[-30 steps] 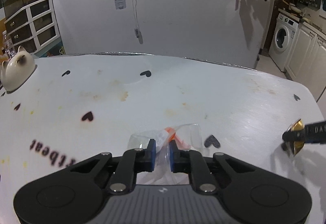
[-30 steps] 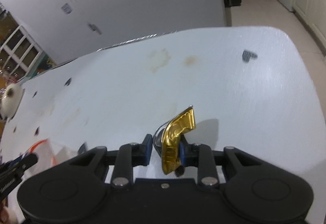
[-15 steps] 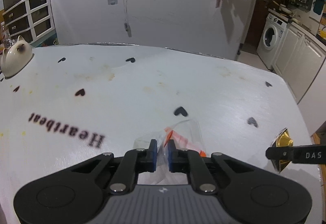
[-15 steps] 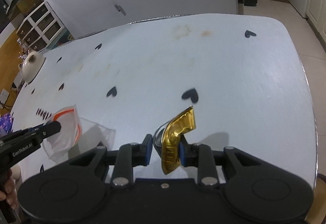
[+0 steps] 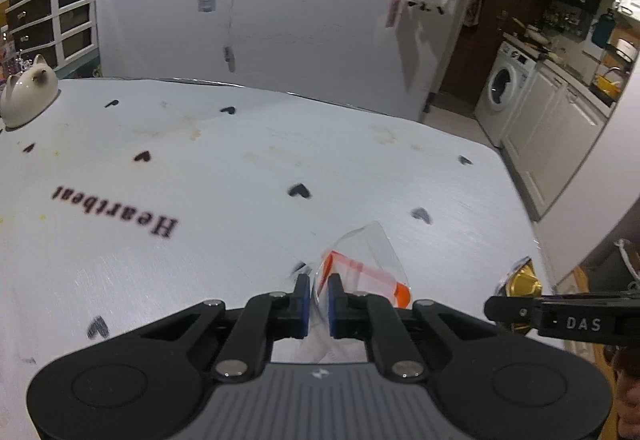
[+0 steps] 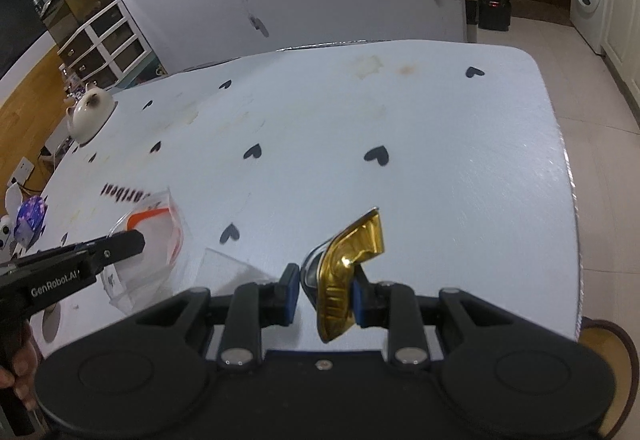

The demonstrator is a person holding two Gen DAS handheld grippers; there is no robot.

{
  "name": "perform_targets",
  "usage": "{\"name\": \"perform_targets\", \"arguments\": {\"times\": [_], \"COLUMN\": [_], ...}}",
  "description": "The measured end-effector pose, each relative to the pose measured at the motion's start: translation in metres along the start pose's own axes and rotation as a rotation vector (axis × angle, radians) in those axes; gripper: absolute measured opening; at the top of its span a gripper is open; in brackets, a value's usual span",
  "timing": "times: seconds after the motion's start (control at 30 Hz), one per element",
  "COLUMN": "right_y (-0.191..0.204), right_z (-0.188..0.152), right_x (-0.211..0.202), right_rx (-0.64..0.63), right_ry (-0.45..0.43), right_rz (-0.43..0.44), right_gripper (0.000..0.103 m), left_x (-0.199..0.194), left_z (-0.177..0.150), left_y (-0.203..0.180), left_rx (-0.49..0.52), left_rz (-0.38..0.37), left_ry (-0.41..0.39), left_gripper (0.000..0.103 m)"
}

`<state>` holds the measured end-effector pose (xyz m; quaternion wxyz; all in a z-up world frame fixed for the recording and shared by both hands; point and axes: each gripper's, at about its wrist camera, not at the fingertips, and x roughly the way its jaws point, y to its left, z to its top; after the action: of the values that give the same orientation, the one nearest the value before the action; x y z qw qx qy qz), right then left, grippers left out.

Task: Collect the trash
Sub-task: 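Carry the clear bag and gold wrapper in both tools over the trash bin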

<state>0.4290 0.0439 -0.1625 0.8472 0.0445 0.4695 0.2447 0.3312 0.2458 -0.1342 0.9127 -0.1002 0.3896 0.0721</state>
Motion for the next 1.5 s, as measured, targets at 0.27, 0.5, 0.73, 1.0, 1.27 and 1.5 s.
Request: {"name": "perform_targets", "arguments": {"times": [0.27, 0.5, 0.73, 1.0, 1.27, 1.5], "right_y": [-0.013, -0.043, -0.091, -0.16, -0.23, -0.286], "right_z": [-0.03, -0.046, -0.059, -0.072, -0.087, -0.107], "right_x": [-0.036, -0.071, -0.107, -0.141, -0.166, -0.176], "right_rx": [0.0, -0.011, -0.004, 0.024, 0.052, 0.096], "right_ry": [-0.019, -0.048, -0.056, -0.061, -0.058, -0.032], "right_rz": [-0.025, -0.052, -0.074, -0.083, -0.11, -0.145], "right_gripper": [0.027, 0.027, 0.027, 0.027, 0.027, 0.027], "left_x": [-0.02, -0.032, -0.035, -0.03, -0.018, 0.008], "left_z": [-0.024, -0.034, -0.042, -0.056, -0.071, -0.097], "left_y": [-0.036, -0.082, -0.148, -0.227, -0.298, -0.354], "left_rx": [0.038, 0.076, 0.106, 0.133, 0.155, 0.184], "left_rz": [-0.049, -0.059, -0.086, -0.118, -0.165, -0.213], "left_ry": [0.027, 0.026, 0.029, 0.038, 0.065, 0.152], "left_gripper": [0.009, 0.009, 0.009, 0.009, 0.009, 0.009]}}
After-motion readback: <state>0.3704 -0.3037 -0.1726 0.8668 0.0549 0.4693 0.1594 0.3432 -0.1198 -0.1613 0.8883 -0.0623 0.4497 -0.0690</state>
